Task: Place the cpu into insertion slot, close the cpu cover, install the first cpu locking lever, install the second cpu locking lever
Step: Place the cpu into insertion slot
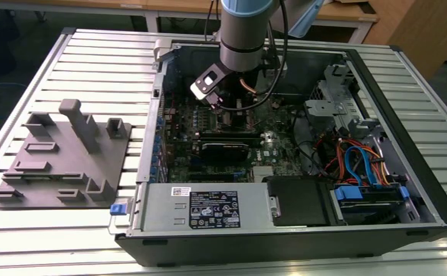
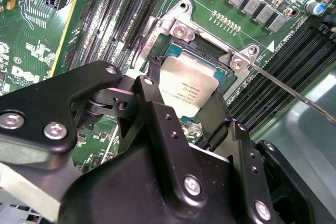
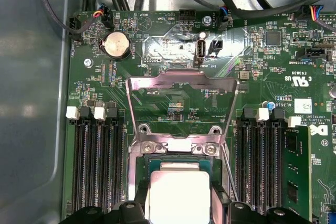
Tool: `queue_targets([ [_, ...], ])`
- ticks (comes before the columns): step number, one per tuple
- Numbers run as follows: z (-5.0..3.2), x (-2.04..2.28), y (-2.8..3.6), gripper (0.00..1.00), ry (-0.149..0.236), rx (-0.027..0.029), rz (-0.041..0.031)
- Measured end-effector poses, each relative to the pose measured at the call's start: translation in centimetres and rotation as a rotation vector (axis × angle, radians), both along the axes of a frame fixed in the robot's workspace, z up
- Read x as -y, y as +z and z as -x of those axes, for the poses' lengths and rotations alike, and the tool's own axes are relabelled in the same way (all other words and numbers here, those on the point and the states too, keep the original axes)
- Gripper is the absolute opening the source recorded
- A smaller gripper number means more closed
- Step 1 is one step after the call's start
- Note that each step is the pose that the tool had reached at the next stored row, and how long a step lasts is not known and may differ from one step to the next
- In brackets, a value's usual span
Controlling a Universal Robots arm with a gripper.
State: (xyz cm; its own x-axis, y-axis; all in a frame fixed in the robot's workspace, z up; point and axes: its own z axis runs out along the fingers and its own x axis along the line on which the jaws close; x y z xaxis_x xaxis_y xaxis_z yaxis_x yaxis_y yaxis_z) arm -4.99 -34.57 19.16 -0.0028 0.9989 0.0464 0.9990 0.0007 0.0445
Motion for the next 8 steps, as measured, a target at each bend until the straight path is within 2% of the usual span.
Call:
queue_targets([
  [8,-0.01,0.0,0.03,0.54,-0.005,0.0001,0.0],
])
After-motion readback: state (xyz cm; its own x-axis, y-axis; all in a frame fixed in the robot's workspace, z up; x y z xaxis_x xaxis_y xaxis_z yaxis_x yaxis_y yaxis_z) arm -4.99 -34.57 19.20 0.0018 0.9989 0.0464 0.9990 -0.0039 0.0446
